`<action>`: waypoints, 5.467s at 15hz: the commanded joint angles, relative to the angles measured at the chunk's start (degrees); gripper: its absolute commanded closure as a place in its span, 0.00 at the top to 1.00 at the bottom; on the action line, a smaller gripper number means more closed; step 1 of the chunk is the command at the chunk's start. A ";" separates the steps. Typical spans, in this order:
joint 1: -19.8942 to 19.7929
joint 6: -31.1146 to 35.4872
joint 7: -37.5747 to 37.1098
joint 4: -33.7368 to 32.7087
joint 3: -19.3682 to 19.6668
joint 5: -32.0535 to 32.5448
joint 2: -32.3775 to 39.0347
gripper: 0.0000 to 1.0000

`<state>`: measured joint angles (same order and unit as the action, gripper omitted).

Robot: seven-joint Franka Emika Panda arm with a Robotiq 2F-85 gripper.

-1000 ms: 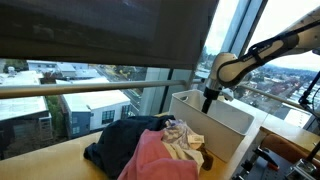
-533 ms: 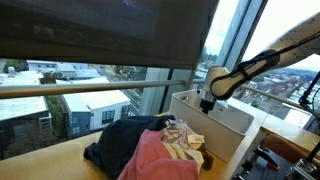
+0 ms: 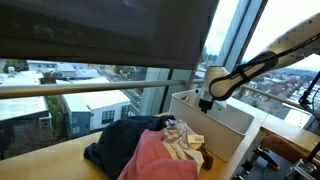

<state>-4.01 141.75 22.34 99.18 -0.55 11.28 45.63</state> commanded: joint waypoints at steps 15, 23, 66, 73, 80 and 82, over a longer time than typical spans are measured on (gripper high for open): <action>13.91 -7.96 -13.05 13.20 -2.60 12.55 -35.10 0.02; 22.06 -16.13 -17.76 4.30 -10.60 13.70 -28.67 0.02; 15.49 -23.28 0.64 0.53 -11.75 -9.44 -25.50 1.00; 15.98 -21.56 1.49 -0.59 -13.64 -9.80 -17.37 1.00; 16.24 -21.58 1.85 -3.35 -14.59 -9.55 -12.37 1.00; 16.47 -20.99 1.77 -4.34 -14.82 -9.38 -11.10 1.00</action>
<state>12.44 120.33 23.03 97.69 -14.52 2.68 32.33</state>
